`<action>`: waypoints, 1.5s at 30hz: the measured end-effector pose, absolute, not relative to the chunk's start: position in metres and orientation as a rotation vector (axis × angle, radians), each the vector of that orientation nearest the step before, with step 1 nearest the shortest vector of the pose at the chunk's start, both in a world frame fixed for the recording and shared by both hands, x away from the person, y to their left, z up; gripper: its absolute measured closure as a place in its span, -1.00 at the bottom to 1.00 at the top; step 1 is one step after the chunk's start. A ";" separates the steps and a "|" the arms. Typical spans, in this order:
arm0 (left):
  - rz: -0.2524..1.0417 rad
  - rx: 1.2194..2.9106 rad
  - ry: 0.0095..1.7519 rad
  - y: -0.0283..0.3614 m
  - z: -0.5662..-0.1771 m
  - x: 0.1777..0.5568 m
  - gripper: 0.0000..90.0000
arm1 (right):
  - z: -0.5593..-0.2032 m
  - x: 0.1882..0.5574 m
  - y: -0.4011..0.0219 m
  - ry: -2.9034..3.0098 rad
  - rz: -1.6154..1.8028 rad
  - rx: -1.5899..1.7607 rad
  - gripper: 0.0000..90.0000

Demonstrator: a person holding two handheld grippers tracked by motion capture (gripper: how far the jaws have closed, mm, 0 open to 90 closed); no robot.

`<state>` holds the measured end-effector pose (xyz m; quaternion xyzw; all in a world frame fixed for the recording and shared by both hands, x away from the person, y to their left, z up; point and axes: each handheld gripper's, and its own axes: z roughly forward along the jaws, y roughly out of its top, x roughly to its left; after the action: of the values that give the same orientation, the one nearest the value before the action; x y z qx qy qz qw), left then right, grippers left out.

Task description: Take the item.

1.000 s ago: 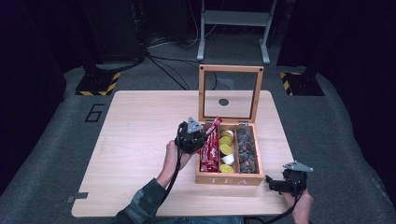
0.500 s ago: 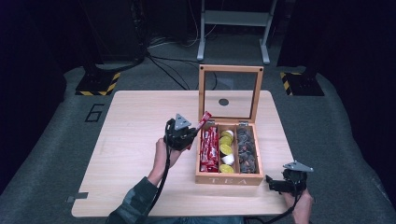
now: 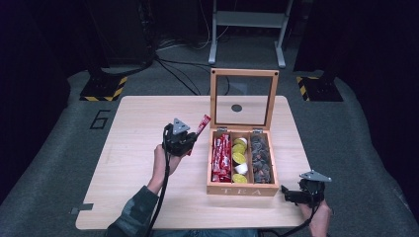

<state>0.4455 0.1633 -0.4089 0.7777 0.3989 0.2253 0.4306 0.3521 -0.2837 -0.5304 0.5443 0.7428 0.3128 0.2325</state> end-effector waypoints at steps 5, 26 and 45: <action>0.579 1.926 1.029 0.178 -0.410 0.449 0.84 | -0.530 0.352 -0.284 2.040 0.860 1.497 -1.00; 0.658 1.853 1.184 0.229 -0.418 0.460 0.84 | -0.530 0.352 -0.283 2.038 0.860 1.499 -1.00; 0.729 1.766 1.344 0.274 -0.427 0.467 0.84 | -0.530 0.352 -0.284 2.039 0.860 1.497 -1.00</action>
<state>0.4674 0.2736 -0.4270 0.6955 0.5293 0.2869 0.3921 0.3522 -0.2835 -0.5304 0.5449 0.7423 0.3129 0.2327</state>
